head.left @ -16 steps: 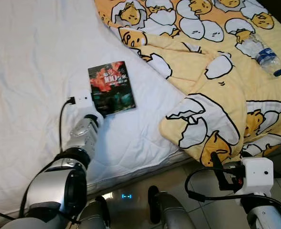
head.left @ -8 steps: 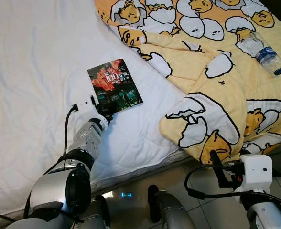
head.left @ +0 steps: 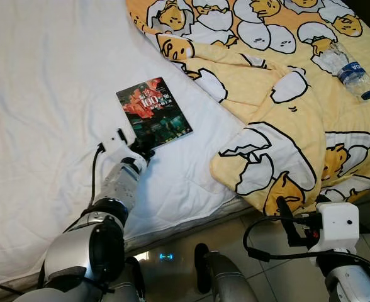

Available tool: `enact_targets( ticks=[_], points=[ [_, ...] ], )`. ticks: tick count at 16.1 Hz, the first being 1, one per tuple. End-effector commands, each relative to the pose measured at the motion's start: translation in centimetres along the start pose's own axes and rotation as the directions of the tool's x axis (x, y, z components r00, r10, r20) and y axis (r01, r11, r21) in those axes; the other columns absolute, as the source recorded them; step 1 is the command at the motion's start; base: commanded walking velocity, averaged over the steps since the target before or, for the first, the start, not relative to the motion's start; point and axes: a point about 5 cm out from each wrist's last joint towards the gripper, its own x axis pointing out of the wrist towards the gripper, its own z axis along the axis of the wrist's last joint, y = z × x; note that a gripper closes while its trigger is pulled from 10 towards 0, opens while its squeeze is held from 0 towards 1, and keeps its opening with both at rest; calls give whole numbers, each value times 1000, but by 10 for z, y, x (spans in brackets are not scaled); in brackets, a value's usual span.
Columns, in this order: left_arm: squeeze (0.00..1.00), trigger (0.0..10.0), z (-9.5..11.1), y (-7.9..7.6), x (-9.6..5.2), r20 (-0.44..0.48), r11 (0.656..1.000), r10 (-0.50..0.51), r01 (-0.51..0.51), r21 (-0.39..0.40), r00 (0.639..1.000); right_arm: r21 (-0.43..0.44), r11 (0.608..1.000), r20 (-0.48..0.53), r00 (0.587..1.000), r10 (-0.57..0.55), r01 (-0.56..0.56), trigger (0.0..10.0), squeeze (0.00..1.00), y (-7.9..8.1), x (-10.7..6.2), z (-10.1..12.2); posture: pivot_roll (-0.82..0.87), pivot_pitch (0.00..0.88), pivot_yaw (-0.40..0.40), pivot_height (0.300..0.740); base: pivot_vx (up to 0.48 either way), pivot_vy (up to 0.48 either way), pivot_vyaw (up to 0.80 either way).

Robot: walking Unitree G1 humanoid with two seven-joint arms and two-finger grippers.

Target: Clean up the room

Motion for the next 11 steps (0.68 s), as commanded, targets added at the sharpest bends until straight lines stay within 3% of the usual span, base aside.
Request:
enact_targets(
  ticks=[1,6,8,9,11],
  points=[
    [0,0,-17,-1,-4,-55,1000,-15,16,15,998,-11,1000,-39,999,-17,17,10000,0,-7,-3,-5,-377,295,-70,740,0,0,0],
    [0,0,-16,-5,-3,-34,997,-73,73,-11,997,-16,1000,-27,1000,-14,13,10000,0,-8,4,-4,-382,264,-66,740,0,0,0],
    [0,0,-1,-7,0,75,976,-99,111,-189,992,-14,1000,-9,1000,-23,23,10000,0,-9,15,-3,-368,212,-50,740,0,0,0],
    [0,0,1,-8,0,88,972,-104,119,-201,991,-11,1000,-5,1000,-24,24,10000,0,-9,18,-3,-365,205,-48,740,0,0,0],
    [0,0,10,-11,1,116,974,-153,170,-148,981,16,1000,39,999,-22,21,10000,0,-5,42,1,-305,115,-20,740,0,0,0]
  ],
)
